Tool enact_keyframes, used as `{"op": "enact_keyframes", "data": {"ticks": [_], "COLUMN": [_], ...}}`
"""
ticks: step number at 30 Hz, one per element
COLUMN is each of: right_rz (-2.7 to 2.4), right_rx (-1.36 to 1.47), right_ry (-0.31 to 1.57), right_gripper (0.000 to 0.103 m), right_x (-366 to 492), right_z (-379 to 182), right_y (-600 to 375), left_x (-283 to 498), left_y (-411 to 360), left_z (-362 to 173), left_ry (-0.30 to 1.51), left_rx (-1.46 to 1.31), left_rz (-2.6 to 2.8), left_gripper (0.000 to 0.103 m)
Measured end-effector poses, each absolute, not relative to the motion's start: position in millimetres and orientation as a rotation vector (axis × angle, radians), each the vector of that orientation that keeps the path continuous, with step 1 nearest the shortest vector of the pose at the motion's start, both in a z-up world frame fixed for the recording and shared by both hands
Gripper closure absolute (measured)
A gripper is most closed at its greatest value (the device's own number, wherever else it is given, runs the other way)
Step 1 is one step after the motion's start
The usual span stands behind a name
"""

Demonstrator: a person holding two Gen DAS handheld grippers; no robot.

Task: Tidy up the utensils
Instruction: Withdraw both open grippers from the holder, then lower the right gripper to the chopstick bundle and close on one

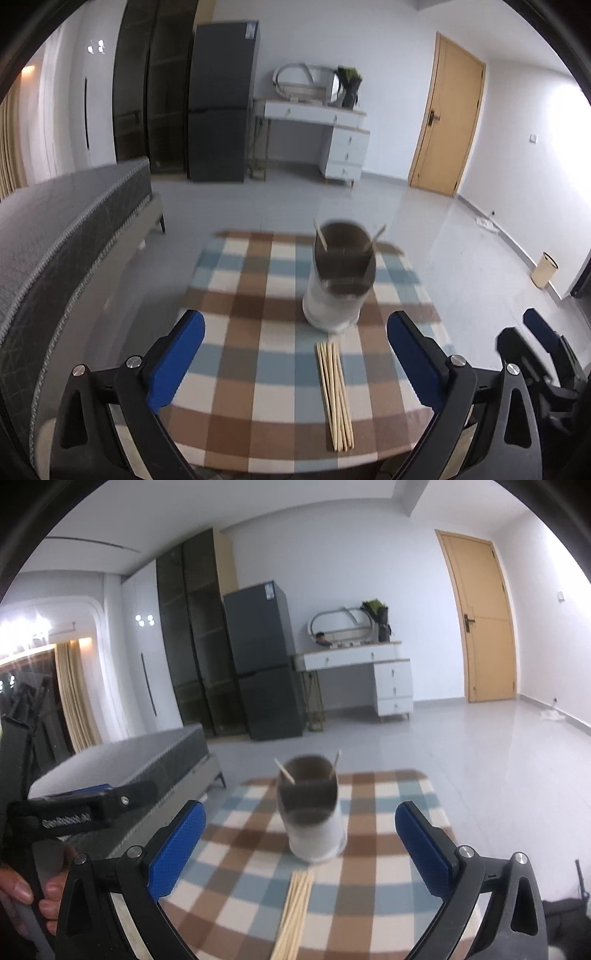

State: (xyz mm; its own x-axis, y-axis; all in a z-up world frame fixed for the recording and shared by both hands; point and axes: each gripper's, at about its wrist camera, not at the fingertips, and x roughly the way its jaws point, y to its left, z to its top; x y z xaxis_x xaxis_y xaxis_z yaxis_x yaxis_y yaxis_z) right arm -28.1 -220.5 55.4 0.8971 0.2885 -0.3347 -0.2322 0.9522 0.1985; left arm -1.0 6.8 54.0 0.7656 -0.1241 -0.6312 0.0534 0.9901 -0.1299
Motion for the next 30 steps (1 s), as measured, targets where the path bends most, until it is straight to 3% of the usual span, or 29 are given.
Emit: {"op": "enact_keyframes", "data": {"ticks": [8,11,18,27,29,30], "right_rz": [0.226,0.213,0.209,0.184,0.205,0.215], "right_rx": [0.181,0.188,0.234,0.256,0.231,0.21], "right_ry": [0.522,0.613,0.865,1.088,1.121,1.135], "right_gripper": [0.0,0.0,0.001,0.019,0.032,0.033], "right_x": [-10.9,1.9,38.8,89.2,103.1,111.0], "right_z": [5.0,-17.2,-68.9,-118.6,-124.0,-126.4], "right_y": [-226.0,-226.7,-219.8,-205.2,-197.8,-192.8], "left_x": [20.1,34.4,52.0,83.5,89.9,93.1], "left_y": [3.3,7.9,15.4,21.5,27.8,31.0], "left_z": [-18.7,-44.9,-63.5,-89.6,-93.0,-94.8], "left_ry": [0.804,0.929,0.992,1.075,1.094,1.106], "left_rx": [-0.065,-0.102,-0.171,-0.152,-0.187,-0.21], "left_rz": [-0.063,-0.063,-0.016,0.075,0.094,0.098], "left_gripper": [0.006,0.006,0.006,0.006,0.006,0.006]}}
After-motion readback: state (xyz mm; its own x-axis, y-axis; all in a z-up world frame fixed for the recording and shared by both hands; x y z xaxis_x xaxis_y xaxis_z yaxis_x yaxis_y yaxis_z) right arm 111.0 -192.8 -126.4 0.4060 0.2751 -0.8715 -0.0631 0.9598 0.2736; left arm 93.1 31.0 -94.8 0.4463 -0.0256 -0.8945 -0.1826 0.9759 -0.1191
